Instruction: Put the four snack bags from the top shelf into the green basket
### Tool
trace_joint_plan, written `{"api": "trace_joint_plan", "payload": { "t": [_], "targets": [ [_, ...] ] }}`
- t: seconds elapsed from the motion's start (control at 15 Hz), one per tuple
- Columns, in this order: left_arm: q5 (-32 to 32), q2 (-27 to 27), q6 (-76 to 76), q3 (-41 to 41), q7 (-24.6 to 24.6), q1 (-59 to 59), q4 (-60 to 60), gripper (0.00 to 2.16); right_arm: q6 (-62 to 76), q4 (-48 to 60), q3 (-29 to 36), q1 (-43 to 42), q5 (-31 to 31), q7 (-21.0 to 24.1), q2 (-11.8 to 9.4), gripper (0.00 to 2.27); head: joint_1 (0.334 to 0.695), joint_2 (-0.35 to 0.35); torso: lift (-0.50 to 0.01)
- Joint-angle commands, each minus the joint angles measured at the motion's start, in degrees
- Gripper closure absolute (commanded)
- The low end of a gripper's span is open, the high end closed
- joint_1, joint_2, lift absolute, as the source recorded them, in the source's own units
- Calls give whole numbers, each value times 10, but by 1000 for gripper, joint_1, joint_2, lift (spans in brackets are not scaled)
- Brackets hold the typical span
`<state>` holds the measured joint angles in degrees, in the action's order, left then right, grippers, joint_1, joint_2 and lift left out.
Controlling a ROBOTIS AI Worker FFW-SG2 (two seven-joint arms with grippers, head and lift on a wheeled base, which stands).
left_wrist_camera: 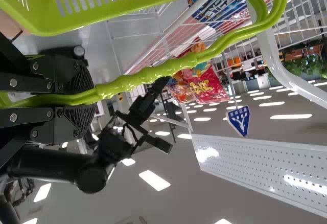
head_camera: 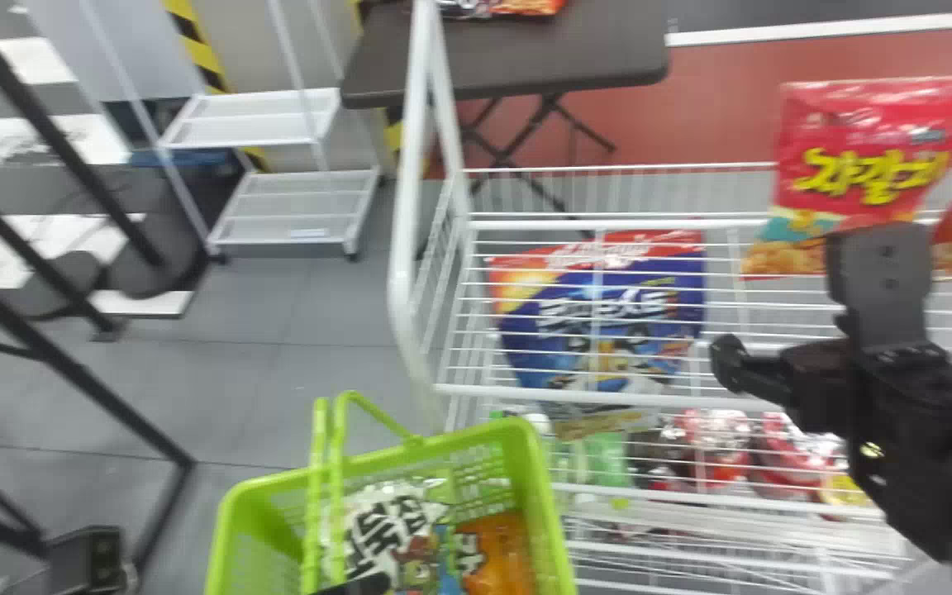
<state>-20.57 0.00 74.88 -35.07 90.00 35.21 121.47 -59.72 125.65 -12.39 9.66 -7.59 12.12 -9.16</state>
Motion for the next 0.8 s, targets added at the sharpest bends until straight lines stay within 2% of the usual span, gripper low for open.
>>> {"api": "trace_joint_plan", "payload": {
  "t": [0.0,0.27,0.53,0.6,0.67,0.73],
  "targets": [
    [0,-1,1,-1,6,-1,-2,2148,60,-57,30,-24,2,0,0,56,695,68,-1],
    [0,-1,1,-3,6,0,-3,2148,167,-143,66,-68,1,-7,0,53,695,-4,-1],
    [-1,-1,3,-2,6,1,-3,2148,220,-222,64,-111,2,-1,5,113,695,-53,-1],
    [-1,-1,3,-4,6,3,-4,2148,218,-233,64,-119,4,0,5,272,695,-57,-1],
    [-2,-1,3,-4,6,3,-4,2148,218,-239,65,-125,7,0,5,603,695,-59,-1],
    [-2,-1,3,-4,6,4,-4,2148,213,-239,66,-126,9,0,5,1139,695,-61,-1]
  ]
}}
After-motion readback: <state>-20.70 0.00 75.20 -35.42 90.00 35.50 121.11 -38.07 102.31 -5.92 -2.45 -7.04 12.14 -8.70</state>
